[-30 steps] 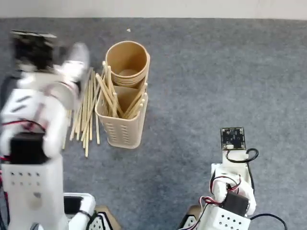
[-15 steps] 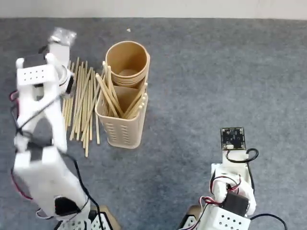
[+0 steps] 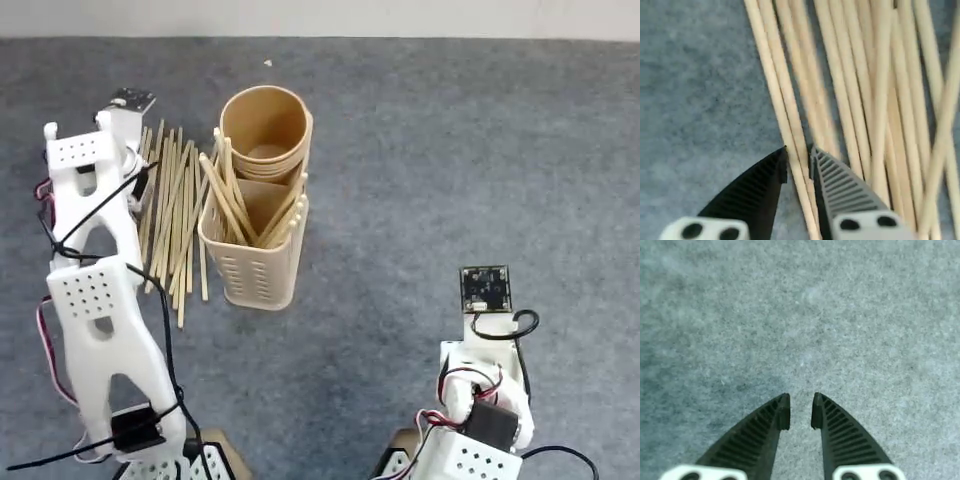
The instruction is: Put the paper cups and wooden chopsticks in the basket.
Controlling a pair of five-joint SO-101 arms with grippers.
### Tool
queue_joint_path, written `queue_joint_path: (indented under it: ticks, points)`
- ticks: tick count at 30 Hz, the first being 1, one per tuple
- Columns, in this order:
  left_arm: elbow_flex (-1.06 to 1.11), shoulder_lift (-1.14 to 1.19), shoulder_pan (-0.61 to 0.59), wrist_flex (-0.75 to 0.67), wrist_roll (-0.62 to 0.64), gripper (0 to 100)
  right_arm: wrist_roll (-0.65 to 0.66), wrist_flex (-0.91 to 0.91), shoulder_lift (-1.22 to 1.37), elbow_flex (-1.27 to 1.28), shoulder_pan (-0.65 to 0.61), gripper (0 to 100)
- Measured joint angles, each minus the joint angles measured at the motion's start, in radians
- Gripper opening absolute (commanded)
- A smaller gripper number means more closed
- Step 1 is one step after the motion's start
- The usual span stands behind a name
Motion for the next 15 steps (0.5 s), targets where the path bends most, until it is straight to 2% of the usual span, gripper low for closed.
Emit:
queue_joint_path:
  ticks: [8, 11, 15]
  points:
    - [-0.068, 0.075, 0.000, 0.003, -0.005, 9, 0.000, 0.000, 0.000, 0.000, 0.000, 8.8]
    - [-0.075, 0.100, 0.000, 0.003, -0.005, 0, 0.000, 0.000, 0.000, 0.000, 0.000, 8.8]
    - [-0.117, 0.121, -0.003, 0.017, -0.005, 0, 0.000, 0.000, 0.000, 0.000, 0.000, 8.8]
